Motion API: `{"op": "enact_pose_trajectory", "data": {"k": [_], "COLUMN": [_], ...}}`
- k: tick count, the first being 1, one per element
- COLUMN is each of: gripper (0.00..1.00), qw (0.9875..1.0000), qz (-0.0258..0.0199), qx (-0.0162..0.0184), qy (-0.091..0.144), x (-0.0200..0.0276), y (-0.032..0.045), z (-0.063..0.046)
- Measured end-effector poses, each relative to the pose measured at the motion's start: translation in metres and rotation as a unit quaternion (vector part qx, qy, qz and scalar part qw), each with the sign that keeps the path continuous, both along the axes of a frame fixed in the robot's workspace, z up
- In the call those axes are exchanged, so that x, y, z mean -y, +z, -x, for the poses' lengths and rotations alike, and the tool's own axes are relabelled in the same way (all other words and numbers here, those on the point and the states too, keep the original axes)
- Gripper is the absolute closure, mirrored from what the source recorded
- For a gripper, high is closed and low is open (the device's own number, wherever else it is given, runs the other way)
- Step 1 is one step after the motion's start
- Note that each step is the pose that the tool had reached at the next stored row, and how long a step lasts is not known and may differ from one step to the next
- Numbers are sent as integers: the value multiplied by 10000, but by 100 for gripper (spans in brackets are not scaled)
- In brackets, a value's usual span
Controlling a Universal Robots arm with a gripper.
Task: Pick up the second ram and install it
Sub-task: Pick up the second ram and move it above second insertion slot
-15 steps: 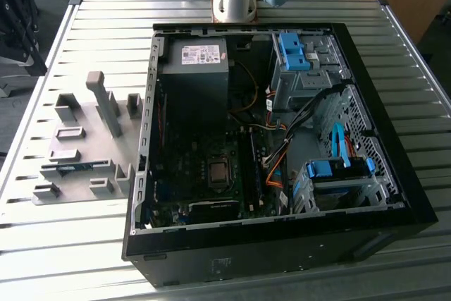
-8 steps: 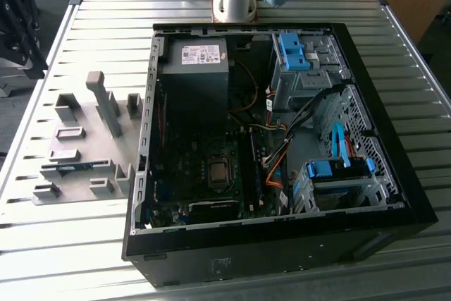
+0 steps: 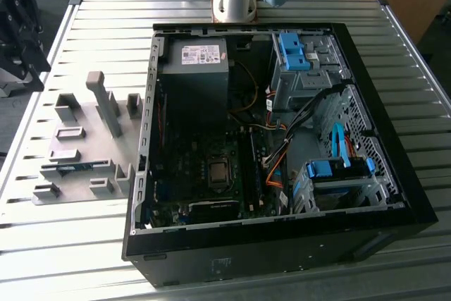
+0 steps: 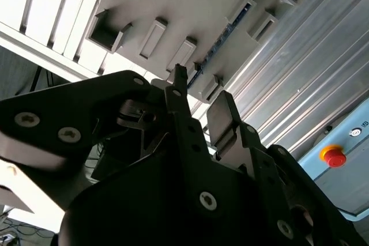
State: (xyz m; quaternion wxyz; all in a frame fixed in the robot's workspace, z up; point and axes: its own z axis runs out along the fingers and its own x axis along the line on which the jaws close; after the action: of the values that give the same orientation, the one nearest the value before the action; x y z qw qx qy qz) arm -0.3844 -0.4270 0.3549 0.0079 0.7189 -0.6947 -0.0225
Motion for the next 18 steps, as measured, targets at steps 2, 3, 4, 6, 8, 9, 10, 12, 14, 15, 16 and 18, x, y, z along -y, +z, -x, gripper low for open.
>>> {"op": "enact_pose_trajectory", "data": {"k": [2,3,4,6,8,9,10,12,14,15,16,18], "gripper": [58,58,58,58,58,58,58,58,58,58,58,58], "qw": [10000,10000,10000,10000,9999,9999,9999,9999,9999,9999,9999,9999], "qz": [0,0,-2,-9,-57,-90,-104,-104,-104,-105,-104,-104], "qx": [-1,-1,0,-1,0,-1,-1,-1,0,0,-1,-1], "qy": [-31,-39,-49,-69,-97,-107,-115,-118,-118,-118,-119,-119], "x": [11,19,25,34,38,39,47,65,88,97,105,122], "y": [-37,-54,-72,-98,-111,-115,-125,-156,-190,-210,-226,-255], "z": [8,13,17,25,29,31,33,35,38,37,38,38]}}
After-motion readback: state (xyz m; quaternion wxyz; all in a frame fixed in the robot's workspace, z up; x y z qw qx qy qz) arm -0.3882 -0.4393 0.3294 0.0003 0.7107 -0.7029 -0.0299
